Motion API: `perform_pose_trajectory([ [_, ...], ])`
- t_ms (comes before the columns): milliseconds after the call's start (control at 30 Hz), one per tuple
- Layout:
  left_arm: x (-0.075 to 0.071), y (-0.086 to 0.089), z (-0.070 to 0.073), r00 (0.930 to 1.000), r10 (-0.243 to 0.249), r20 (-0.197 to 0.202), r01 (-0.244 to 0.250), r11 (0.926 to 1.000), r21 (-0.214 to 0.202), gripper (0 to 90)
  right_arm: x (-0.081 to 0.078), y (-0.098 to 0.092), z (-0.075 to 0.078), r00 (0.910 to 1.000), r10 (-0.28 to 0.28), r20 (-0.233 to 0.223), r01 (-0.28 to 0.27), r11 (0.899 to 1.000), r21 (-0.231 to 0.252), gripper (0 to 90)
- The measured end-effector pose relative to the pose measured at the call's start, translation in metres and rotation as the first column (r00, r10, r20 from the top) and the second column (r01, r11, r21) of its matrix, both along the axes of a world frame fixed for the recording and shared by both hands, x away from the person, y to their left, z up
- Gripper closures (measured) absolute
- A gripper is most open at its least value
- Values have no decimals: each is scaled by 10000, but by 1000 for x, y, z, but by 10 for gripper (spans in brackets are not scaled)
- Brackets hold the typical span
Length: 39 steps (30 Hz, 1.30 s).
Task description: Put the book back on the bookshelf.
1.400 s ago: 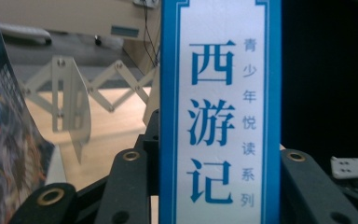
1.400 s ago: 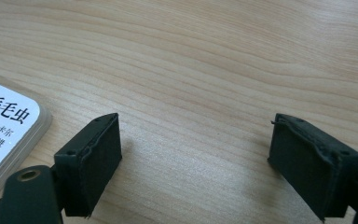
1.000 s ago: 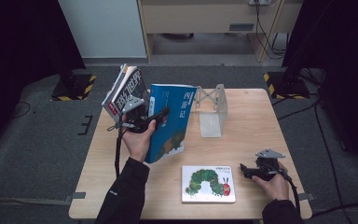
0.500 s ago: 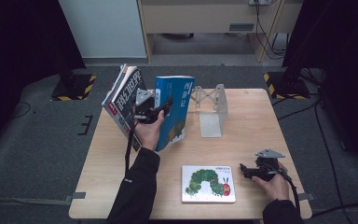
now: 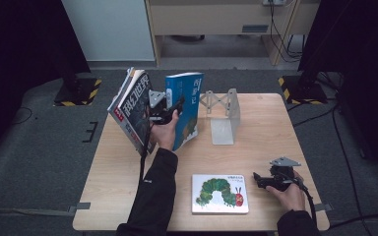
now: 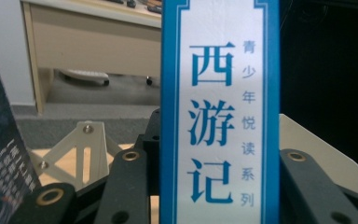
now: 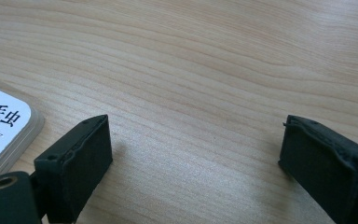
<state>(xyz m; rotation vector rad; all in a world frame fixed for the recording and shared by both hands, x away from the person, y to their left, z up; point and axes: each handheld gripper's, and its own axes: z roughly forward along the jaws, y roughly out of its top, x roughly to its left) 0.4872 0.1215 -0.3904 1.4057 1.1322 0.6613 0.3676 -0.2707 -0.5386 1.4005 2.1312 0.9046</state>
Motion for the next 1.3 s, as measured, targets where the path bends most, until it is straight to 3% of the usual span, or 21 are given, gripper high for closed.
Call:
perform_pose_trajectory([
  [233,2,-8,-15,9999,-118,-92,120,9997,213,605,0,0,0,10000,26,-4,-26,10000,2,93],
  [300,-1,-9,-17,9999,-68,99,64,9991,416,604,0,0,0,10000,19,-5,-19,10000,16,92],
  [400,-4,-5,-19,9998,-117,141,113,9997,228,603,0,0,0,10000,36,-16,-36,10000,33,91],
  [600,-21,-5,-22,9994,-277,198,252,9926,1186,599,0,0,0,10000,52,4,-52,10000,21,91],
  [767,-38,2,-25,9990,-431,87,413,9880,1489,599,0,0,0,10000,56,2,-56,10000,33,89],
  [967,-61,10,-35,9987,-500,57,484,9857,1614,597,0,0,0,10000,64,-32,-64,10000,71,86],
  [1300,-89,20,-49,9968,-780,184,751,9890,1274,589,0,1,0,10000,39,-78,-39,10000,70,83],
])
